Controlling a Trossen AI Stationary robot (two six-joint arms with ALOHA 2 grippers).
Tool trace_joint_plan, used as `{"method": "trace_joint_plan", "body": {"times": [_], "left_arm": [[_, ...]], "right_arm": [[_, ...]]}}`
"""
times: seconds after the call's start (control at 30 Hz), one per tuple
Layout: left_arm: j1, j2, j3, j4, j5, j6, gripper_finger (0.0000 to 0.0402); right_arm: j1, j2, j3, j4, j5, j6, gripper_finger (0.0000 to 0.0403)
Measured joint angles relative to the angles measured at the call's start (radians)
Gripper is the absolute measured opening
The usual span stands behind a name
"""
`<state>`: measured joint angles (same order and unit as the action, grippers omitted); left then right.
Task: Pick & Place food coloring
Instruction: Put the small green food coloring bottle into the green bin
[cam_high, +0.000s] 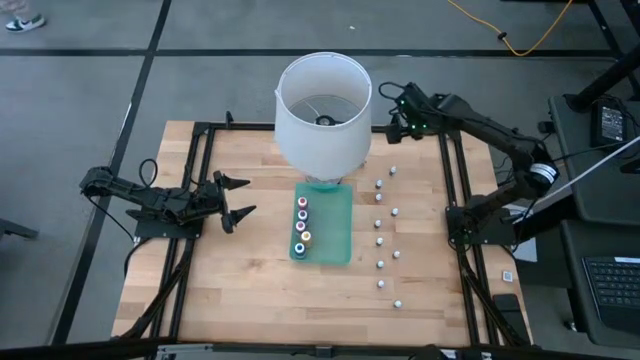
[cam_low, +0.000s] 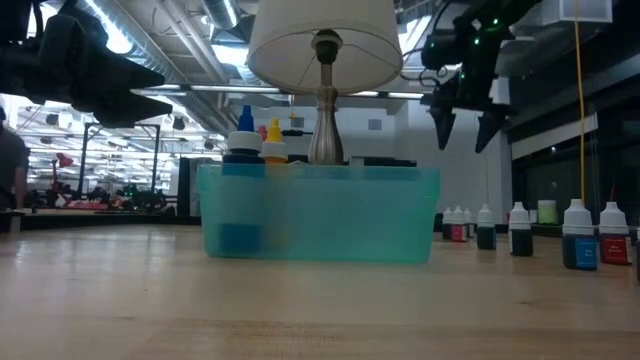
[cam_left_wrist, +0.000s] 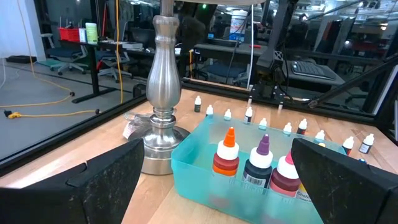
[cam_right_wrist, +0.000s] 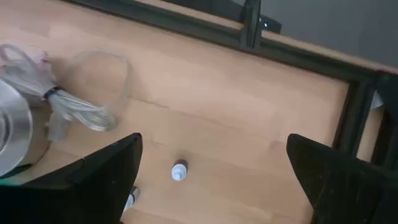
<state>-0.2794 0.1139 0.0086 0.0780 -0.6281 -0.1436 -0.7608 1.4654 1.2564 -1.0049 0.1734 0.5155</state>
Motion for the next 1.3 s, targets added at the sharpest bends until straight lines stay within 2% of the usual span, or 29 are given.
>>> {"method": "trace_joint_plan", "body": {"times": [0.37, 0.53, 1.03, 1.3], "left_arm": [[0.000, 0.000, 0.000, 0.000, 0.000, 0.000, 0.0400], [0.000, 0.000, 0.000, 0.000, 0.000, 0.000, 0.0400], [0.000, 0.000, 0.000, 0.000, 0.000, 0.000, 0.0400], [0.000, 0.000, 0.000, 0.000, 0.000, 0.000, 0.0400]], "right_arm": [[0.090, 0.008, -0.270, 0.187, -0.056, 0.266, 0.0399], [0.143, 0.008, -0.350, 0.280, -0.055, 0.322, 0.0399], [0.164, 0.116, -0.363, 0.353, -0.039, 0.288, 0.0395], [0.164, 0.116, -0.363, 0.351, -0.035, 0.291, 0.0336]]}}
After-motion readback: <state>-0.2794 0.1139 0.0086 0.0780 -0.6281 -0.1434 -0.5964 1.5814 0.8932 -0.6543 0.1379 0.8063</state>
